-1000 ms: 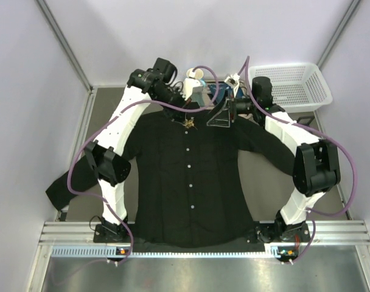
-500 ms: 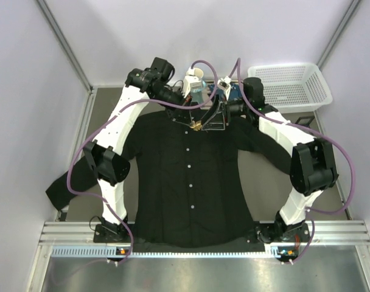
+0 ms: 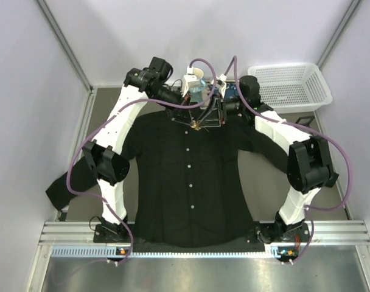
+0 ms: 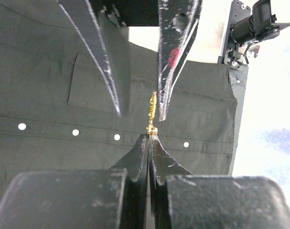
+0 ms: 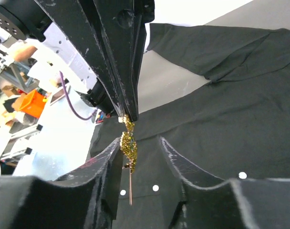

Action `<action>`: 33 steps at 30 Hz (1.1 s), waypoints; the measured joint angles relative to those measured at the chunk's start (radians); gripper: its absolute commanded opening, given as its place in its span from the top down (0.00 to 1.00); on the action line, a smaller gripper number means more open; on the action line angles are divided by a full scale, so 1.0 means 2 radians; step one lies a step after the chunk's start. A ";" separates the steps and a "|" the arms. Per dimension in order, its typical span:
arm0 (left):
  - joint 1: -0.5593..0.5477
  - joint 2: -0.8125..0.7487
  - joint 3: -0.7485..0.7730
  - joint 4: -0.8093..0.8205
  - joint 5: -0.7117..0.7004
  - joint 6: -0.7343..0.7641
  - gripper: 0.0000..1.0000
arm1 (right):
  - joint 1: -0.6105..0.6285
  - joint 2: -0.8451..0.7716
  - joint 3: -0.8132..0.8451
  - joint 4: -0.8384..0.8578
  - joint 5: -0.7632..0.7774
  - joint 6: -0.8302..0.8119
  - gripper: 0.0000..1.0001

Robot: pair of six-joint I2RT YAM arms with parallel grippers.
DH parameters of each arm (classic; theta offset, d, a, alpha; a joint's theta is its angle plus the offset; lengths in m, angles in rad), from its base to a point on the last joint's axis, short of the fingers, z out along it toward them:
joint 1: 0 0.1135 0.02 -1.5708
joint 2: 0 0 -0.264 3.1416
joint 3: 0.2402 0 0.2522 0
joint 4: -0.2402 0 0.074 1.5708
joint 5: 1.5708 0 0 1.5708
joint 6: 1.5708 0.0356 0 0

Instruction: Pin the brooch onto the clothing

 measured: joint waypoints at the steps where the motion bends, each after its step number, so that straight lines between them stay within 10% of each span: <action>1: 0.000 0.000 -0.001 0.000 0.001 0.000 1.00 | 0.001 0.002 0.001 0.003 0.000 0.002 0.85; 3: 0.003 0.000 -0.003 0.001 0.000 0.002 0.99 | 0.005 0.004 0.003 0.009 -0.001 0.013 1.00; 10: 0.035 0.000 -0.010 -0.001 0.034 0.001 0.57 | 0.008 0.012 0.013 0.021 0.000 0.033 1.00; 19: 0.152 -0.022 -0.047 0.028 0.063 -0.028 0.42 | 0.008 0.033 0.023 0.097 0.000 0.122 1.00; 33: 0.278 -0.295 -0.430 0.456 0.128 -0.295 0.27 | 0.019 0.034 0.023 0.192 0.060 0.262 1.00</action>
